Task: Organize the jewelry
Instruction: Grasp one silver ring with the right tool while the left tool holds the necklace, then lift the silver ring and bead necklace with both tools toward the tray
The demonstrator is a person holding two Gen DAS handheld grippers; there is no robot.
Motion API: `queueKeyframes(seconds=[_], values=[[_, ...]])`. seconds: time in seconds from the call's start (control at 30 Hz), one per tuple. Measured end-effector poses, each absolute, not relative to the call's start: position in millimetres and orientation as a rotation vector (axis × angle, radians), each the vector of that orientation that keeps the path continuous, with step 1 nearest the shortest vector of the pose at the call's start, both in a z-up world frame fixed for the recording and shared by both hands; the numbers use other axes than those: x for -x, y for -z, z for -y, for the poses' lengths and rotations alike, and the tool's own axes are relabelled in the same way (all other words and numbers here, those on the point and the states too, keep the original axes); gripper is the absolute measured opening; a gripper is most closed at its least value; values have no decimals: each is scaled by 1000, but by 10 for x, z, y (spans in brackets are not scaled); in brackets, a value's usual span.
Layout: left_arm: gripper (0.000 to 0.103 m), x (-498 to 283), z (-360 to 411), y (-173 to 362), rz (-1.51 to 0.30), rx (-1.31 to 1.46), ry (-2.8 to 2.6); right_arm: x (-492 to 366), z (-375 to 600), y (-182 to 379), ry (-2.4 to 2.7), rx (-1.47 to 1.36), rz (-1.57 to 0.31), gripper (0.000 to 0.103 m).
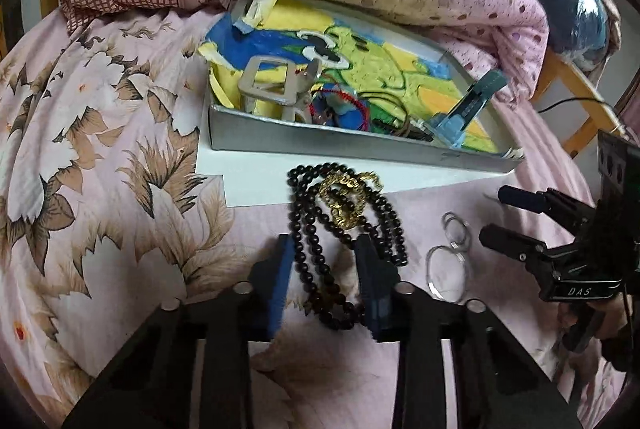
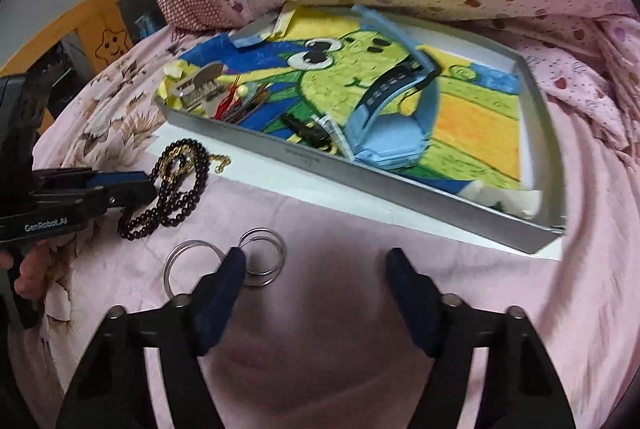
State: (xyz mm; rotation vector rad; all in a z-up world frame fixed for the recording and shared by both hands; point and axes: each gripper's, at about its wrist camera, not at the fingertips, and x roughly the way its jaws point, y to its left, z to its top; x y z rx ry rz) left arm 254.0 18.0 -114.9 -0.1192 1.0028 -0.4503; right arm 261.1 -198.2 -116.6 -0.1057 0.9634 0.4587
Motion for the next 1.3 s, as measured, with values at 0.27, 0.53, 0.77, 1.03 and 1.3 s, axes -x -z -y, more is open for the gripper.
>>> queueKeyframes(seconds=[0.27,0.53,0.77,1.03,1.3], values=[[19,-2596,-178,1181,-1031,107,433,-2663,1831,1241,-477,153,-966,37],[3,-2580,-154,1181,-1061,88,427,-2592,1758,1252,-491,154,-979,15],[3,-2432,-68,1131,-1105,56,437,-2428,1836,1235,-495,104,-986,10],[3,-2191,-127,991,-1075,143,388,-2056,1967,1125,-485,51,-910,5],[3,-1810,-104,669,-987,177,402,-1836,2060,972,-481,5,-856,5]])
